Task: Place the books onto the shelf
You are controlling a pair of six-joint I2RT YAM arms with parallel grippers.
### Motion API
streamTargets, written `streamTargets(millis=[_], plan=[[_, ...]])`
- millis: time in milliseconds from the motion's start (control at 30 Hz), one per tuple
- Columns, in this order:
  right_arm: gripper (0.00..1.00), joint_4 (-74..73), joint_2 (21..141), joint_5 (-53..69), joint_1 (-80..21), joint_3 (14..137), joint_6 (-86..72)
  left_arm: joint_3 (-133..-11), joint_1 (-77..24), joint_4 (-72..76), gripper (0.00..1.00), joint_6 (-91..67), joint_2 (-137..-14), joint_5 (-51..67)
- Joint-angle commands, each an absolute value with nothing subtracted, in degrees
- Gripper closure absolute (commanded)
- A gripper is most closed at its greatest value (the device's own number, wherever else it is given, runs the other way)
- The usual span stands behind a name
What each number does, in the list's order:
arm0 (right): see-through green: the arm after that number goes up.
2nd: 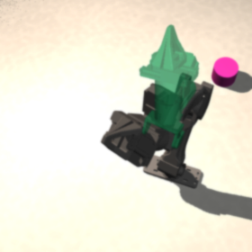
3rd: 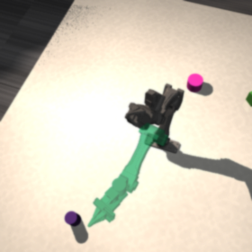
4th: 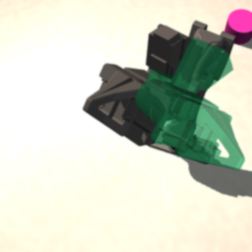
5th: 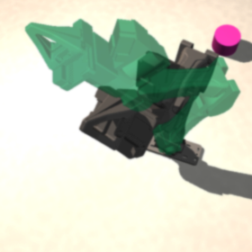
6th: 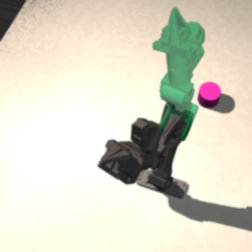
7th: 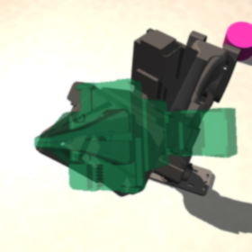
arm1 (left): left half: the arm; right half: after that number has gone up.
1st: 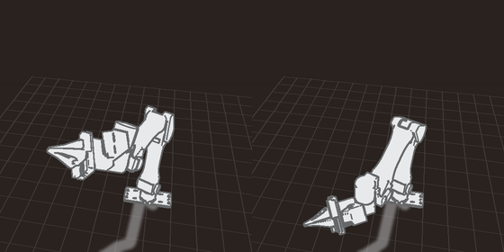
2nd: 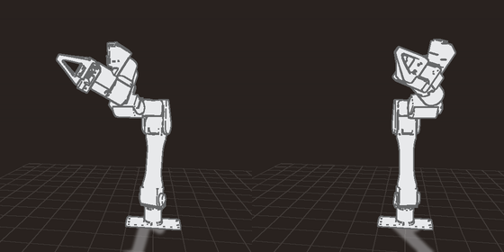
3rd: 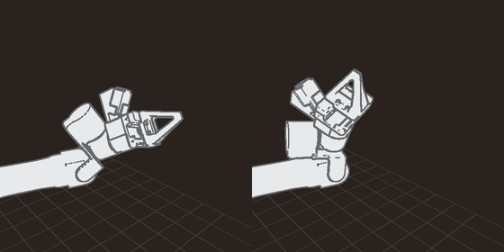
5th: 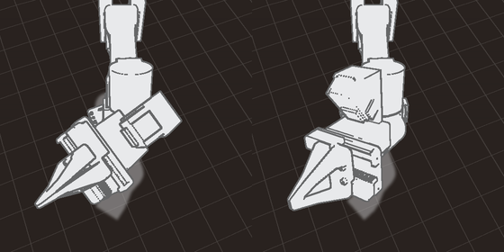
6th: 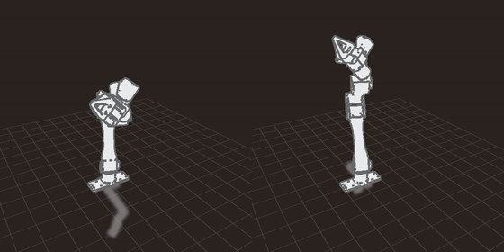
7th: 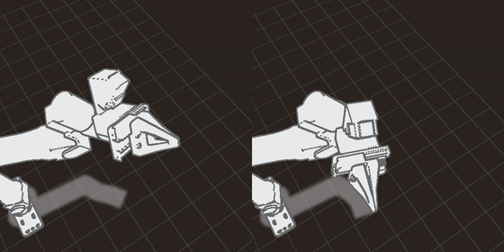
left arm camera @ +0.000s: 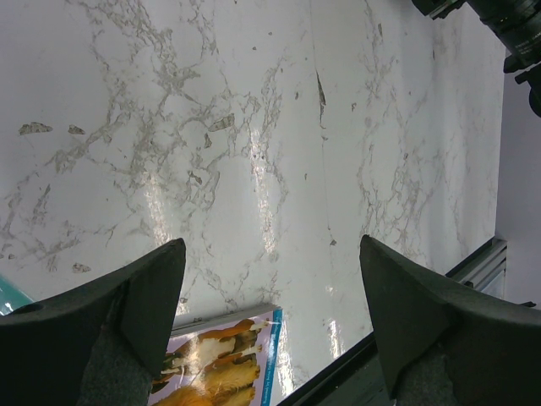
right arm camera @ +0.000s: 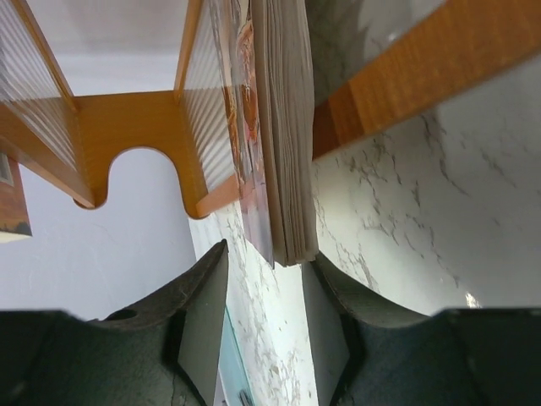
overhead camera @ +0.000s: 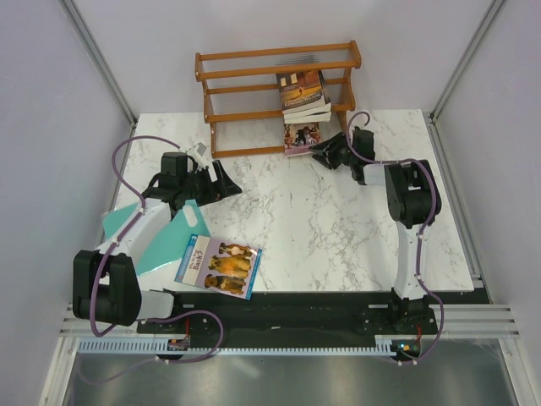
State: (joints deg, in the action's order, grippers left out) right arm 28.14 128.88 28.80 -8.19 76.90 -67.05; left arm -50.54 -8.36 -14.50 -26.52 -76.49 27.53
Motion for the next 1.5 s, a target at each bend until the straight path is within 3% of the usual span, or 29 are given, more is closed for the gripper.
streamTargets(millis=[0, 300, 633, 1467], plan=[[0.54, 28.65, 130.51, 25.76, -8.26, 81.03, -66.01, -50.54, -8.09, -13.89, 0.1, -24.26, -76.64, 28.21], [0.65, 29.0, 131.48, 21.54, -8.44, 80.34, -66.18, -50.45, -8.09, -13.89, 0.1, -24.08, -76.55, 28.3], [0.9, 41.21, 132.45, 22.14, -8.61, 76.73, -69.52, -50.27, -8.09, -13.89, 0.1, -24.08, -76.64, 28.48], [0.99, 45.18, 125.34, 26.46, -8.88, 76.99, -64.6, -49.83, -8.09, -13.71, 0.11, -24.61, -77.25, 28.65]])
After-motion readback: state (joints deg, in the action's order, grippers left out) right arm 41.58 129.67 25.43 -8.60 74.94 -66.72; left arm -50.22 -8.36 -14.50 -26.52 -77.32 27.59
